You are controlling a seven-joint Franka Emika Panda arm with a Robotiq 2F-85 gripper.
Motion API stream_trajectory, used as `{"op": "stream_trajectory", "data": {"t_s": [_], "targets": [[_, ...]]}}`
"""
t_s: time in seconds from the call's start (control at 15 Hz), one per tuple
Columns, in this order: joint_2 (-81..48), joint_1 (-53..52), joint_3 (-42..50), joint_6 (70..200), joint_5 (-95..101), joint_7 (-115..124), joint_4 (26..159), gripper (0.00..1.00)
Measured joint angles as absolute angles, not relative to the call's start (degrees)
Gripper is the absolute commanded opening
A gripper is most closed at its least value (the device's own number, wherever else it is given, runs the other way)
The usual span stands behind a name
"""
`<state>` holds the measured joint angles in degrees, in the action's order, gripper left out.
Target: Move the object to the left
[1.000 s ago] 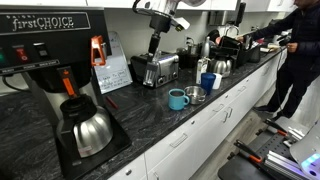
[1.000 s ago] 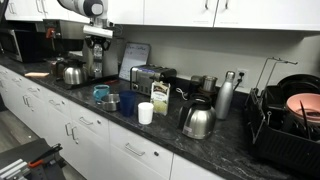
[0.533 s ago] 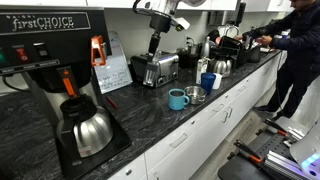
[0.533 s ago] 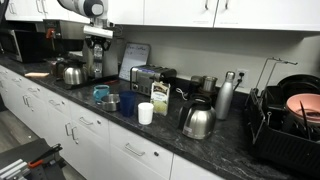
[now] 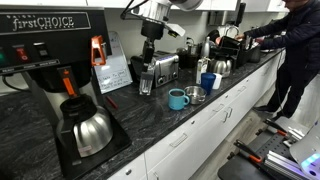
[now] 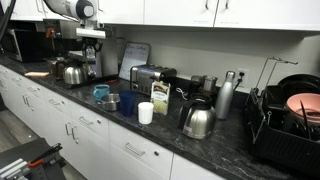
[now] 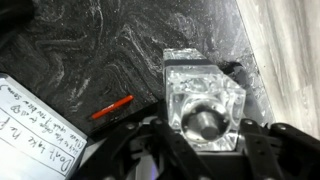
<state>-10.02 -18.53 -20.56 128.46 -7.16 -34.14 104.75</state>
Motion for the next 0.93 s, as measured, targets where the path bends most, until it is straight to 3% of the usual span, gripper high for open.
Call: {"op": "stream_trajectory", "data": {"t_s": [0.93], "targets": [[-19.6, -23.4, -23.7, 131.2, 6.5, -38.8, 103.7, 0.26]]}}
